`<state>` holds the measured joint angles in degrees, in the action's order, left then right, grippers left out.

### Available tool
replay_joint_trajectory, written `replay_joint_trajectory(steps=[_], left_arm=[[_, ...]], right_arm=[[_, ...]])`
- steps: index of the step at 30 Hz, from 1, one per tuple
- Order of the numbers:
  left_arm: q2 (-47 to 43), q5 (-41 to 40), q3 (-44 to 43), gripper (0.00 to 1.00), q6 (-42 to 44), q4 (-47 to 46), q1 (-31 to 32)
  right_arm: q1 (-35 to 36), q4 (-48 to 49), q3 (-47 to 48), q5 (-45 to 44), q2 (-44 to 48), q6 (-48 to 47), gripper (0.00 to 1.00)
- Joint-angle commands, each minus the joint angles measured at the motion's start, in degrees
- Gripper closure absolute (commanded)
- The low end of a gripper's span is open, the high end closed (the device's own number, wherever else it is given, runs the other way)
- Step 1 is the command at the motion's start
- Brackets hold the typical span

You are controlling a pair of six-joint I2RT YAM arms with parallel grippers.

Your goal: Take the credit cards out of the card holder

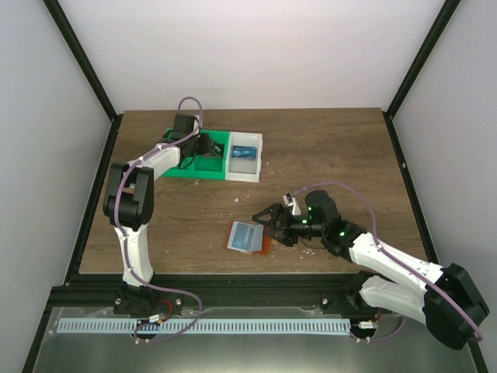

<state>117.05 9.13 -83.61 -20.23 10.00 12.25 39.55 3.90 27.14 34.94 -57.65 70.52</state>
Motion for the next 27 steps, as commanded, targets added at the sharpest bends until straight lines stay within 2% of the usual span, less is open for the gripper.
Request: replay_joint_trajectory(steps=[1,4,7,16,20,24,27], left_arm=[[1.4,-0.4,-2.2,1.0,0.4,0.0,-0.3],[1.9,-0.4,-2.5,0.99,0.5,0.1,-0.3],[1.4,-1.8,-3.0,0.87,0.6,0.8,-0.3],[-2.1,-5.2,-3.6,0.73,-1.8,2.0,-0.3],[-4.8,-0.5,-3.0,0.58,-3.4,4.3,-0.3],[-10.4,7.8,1.6,0.49,-4.6,4.0,-0.3],[-16.3,11.6,7.0,0.46,-5.7,4.0,0.1]], right_arm=[[-0.1,0.8,-0.2,0.7,-0.3,-0.3,0.0],[-0.1,0.6,-0.3,0.7,-0.2,-0.1,0.0],[-0.1,0.6,-0.3,0.6,-0.1,-0.1,0.0],[-0.1,0.9,-0.9,0.9,-0.4,-0.1,0.0],[-0.1,0.5,-0.8,1.3,-0.4,-1.3,0.0],[0.0,-3.0,1.1,0.9,-1.6,-3.4,0.01],[0.5,-4.4,2.3,0.3,-2.4,-4.0,0.07]])
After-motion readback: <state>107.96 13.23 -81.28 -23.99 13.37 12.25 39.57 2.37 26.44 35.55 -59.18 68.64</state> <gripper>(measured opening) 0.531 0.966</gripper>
